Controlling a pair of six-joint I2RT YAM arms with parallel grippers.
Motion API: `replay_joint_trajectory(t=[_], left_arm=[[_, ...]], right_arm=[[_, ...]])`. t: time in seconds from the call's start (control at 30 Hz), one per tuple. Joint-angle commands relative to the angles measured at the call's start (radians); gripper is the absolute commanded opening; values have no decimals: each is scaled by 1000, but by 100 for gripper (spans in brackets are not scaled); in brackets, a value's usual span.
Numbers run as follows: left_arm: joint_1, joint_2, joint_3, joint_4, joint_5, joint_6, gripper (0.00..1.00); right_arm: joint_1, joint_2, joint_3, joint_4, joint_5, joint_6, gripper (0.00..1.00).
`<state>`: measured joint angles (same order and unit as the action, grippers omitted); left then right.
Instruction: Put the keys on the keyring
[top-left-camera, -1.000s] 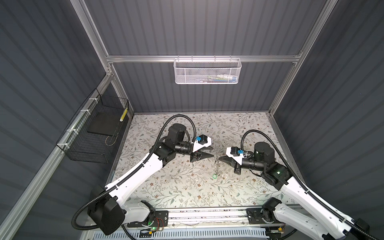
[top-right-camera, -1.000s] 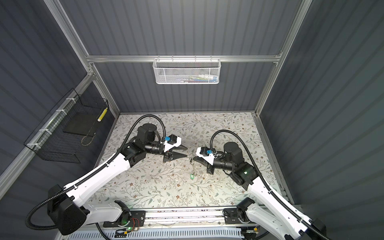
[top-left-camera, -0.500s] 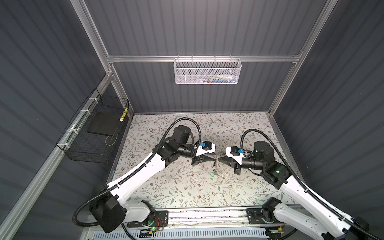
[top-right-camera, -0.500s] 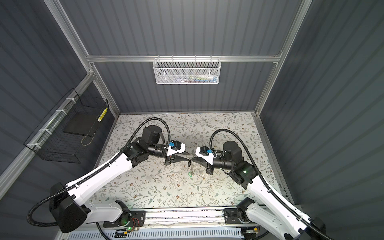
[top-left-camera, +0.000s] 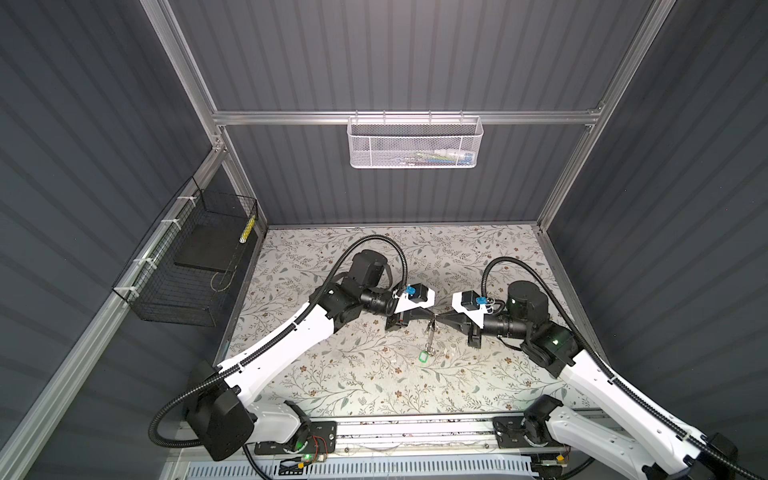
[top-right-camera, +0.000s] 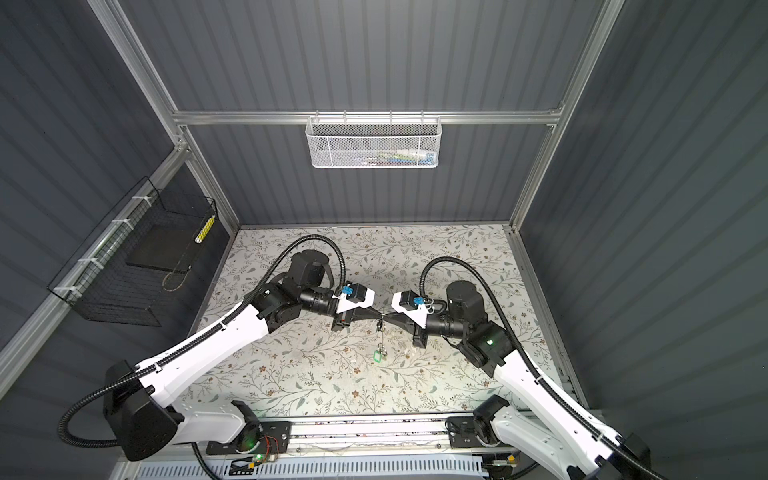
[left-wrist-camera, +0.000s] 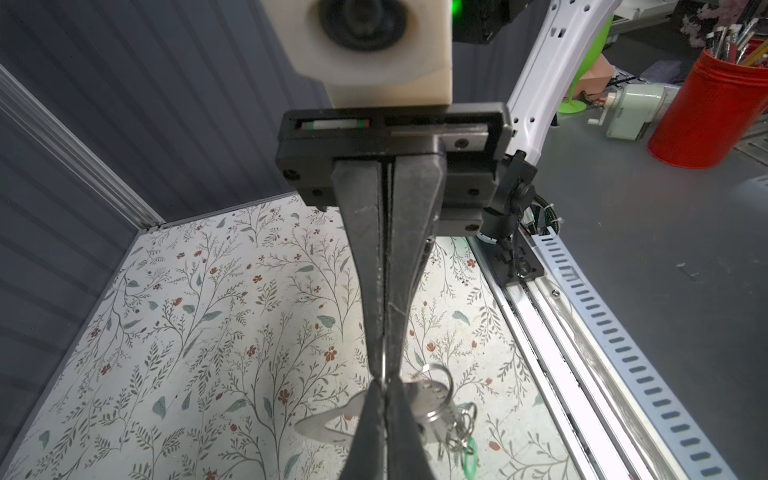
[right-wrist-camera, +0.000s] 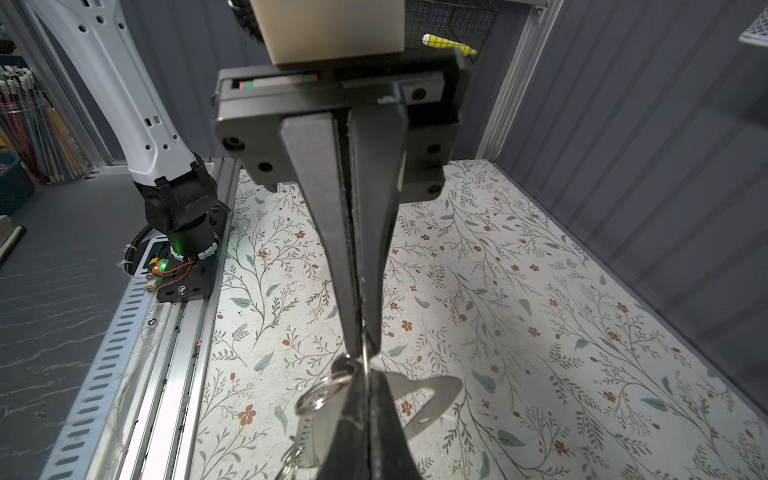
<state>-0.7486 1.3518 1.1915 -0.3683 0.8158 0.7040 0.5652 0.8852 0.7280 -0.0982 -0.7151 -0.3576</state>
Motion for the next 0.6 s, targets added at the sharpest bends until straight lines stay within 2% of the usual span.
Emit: replay_joint_trajectory(t=[0.0, 0.17, 0.27, 0.4, 0.57], left_arm=[[-9, 12, 47, -40, 23, 30, 0], [-14, 37, 120, -151, -16, 43, 0], [-25, 68, 193, -270, -92, 76, 0], [-39, 110, 305, -405, -177, 104, 0], [-71, 156, 395, -496, -257, 107, 0]], right_arm=[[2, 0, 30, 14, 9, 20, 1], [2, -37, 24, -46, 177, 9, 25], [2, -75, 19, -101, 250, -15, 35], [2, -111, 27, -143, 259, -23, 37], [6, -110, 30, -106, 204, 3, 35]])
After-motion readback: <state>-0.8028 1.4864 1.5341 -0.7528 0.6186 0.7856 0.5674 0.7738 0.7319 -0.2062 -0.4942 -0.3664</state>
